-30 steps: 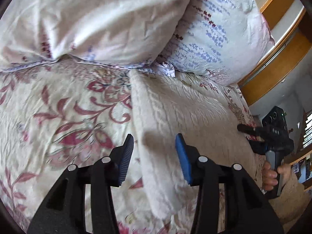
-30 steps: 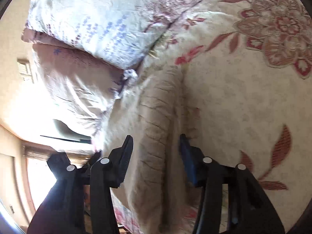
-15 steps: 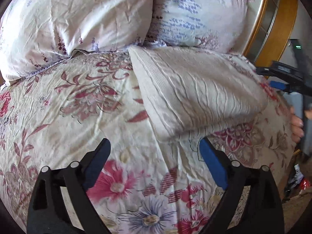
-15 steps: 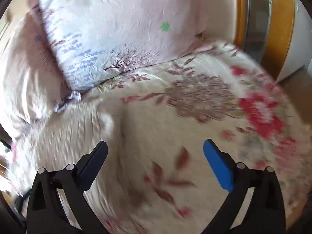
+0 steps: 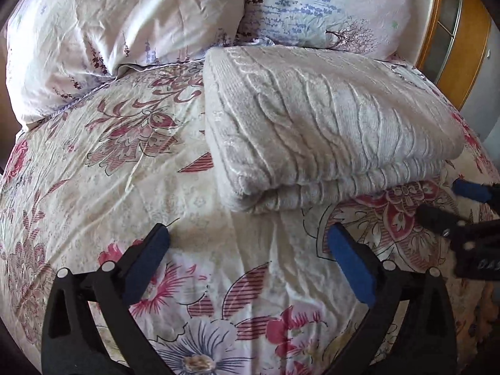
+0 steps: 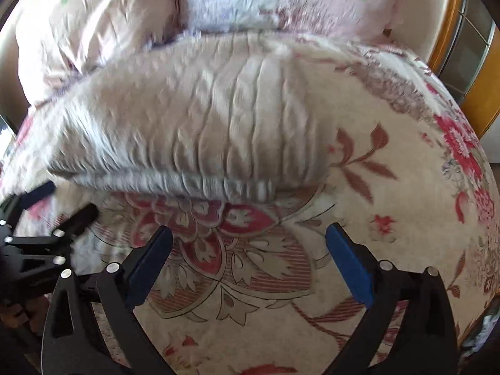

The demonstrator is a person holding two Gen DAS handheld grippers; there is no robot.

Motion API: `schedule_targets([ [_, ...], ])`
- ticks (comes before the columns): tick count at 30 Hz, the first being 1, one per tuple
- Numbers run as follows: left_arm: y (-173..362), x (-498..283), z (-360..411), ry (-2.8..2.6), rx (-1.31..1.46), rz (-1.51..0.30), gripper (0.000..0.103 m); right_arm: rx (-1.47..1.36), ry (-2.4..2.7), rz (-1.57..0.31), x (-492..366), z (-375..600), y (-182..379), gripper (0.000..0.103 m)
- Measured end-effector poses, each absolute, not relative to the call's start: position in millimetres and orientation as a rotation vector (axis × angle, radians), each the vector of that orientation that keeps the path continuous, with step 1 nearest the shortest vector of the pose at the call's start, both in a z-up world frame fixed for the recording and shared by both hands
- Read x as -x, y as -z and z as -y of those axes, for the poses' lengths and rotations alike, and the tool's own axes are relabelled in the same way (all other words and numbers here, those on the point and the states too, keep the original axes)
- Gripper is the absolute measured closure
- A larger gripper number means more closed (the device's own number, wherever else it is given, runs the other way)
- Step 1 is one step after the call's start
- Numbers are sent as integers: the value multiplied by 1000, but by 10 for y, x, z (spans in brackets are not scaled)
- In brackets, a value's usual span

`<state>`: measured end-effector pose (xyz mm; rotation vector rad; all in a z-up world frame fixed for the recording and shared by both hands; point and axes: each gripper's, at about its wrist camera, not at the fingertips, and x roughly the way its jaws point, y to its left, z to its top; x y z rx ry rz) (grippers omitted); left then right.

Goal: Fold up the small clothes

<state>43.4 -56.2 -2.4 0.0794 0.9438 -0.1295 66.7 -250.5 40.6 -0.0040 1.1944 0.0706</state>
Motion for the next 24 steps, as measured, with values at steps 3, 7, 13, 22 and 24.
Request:
schedule_targets([
  [3, 24, -424, 547, 131, -81, -941, 2, 20, -69, -1158, -626, 2476, -390, 1],
  [7, 18, -409, 554, 131, -83, -939, 2, 21, -74, -1108, -584, 2488, -363, 1],
  [13, 19, -414, 550, 133, -84, -940, 2, 18, -74, -1100, -510, 2493, -382, 1],
  [22, 20, -417, 548, 133, -84, -939, 2, 15, -73, -1096, -492, 2495, -387, 1],
  [24, 21, -419, 546, 134, -84, -939, 2, 16, -74, -1096, -492, 2495, -387, 1],
])
